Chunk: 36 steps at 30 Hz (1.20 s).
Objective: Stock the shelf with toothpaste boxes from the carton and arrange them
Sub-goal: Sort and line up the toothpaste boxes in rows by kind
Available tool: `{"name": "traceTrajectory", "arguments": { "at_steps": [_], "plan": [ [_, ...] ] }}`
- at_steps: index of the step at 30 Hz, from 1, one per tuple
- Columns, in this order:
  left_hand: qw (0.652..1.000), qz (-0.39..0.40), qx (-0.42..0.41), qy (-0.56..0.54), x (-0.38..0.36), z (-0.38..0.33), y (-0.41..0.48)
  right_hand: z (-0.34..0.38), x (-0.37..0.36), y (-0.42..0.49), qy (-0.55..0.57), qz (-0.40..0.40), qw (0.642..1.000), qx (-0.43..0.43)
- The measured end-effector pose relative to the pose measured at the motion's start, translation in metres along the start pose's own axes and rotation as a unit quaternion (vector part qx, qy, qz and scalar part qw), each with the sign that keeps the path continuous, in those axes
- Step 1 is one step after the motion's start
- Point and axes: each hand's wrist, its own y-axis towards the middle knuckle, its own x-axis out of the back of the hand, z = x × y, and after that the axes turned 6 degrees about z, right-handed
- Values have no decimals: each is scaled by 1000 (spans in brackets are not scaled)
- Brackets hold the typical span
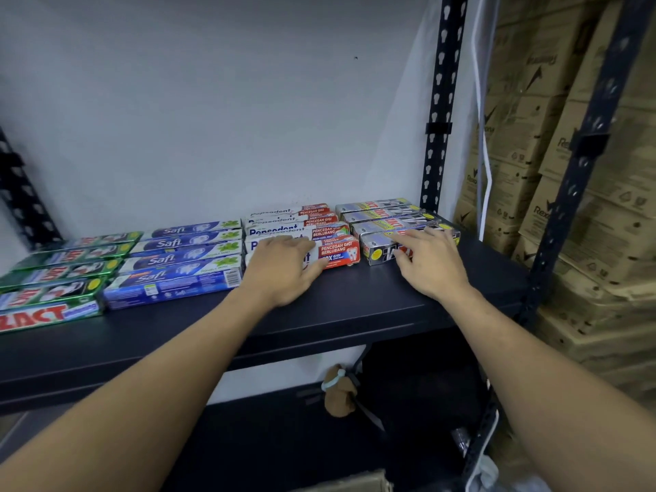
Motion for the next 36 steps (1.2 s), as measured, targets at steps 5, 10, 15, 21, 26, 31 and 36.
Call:
{"name": "traceTrajectory", "arguments": {
  "at_steps": [5, 10, 15, 21, 26, 31, 36],
  "plan": [
    [995, 104, -3, -6, 8, -4, -13, 7, 2, -3, -11, 49, 999, -7],
    [994, 113, 12, 11, 8, -10, -15, 8, 4, -6, -14, 79, 997, -17],
    [999, 47, 15, -6, 5, -2, -29, 10, 5, -8, -44, 42, 998, -2],
    [995, -72, 60, -26, 21, 58, -64, 63, 3, -6, -6, -36, 994, 106],
    [983, -108, 147, -38, 16, 110, -99, 115, -11, 1, 22, -13, 985, 171],
    [980, -67, 174, -69, -6, 126, -110, 131, -8, 27, 60, -6, 985, 162],
    [982, -59, 169, -62, -12, 127, -104, 146, -3, 57, 50, 100, 980, 167]
  ]
}}
